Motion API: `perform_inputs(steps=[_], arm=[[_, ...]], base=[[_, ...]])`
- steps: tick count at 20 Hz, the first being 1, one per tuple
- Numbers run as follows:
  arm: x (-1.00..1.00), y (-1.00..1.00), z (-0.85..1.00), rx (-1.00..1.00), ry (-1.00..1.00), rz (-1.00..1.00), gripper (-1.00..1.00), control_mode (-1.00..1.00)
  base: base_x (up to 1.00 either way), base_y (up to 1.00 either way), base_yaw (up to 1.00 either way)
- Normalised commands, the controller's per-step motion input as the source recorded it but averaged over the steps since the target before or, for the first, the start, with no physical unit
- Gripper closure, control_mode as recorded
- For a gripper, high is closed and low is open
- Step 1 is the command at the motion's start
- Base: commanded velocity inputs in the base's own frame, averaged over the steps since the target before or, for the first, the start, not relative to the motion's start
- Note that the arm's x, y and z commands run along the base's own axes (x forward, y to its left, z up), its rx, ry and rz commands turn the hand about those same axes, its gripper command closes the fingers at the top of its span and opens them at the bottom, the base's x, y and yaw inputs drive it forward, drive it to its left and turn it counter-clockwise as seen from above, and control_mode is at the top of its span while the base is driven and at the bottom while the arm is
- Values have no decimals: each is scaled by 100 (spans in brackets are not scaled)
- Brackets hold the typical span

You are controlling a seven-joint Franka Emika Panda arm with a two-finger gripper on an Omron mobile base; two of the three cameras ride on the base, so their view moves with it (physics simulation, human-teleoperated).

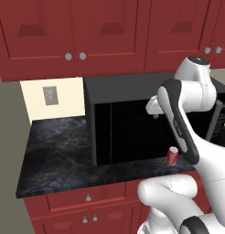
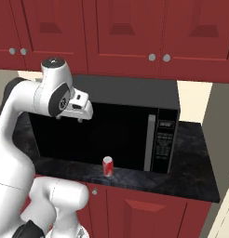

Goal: Four empty soda cans are scattered around the kitchen. Gather all the cans and cluster them next to the stove for recycling.

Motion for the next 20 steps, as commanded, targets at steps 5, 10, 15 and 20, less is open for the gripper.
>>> perform_inputs(steps=[5, 10, 15, 20], arm=[[-35, -26, -10, 0, 0, -8, -100, -100], [-25, -26, -18, 1, 4, -9, -100, -100], [-23, -28, -21, 2, 6, -9, -100, -100], [-19, -24, -19, 2, 6, -8, -100, -100]], base=[[0, 0, 0], [0, 0, 0], [0, 0, 0], [0, 0, 0]])
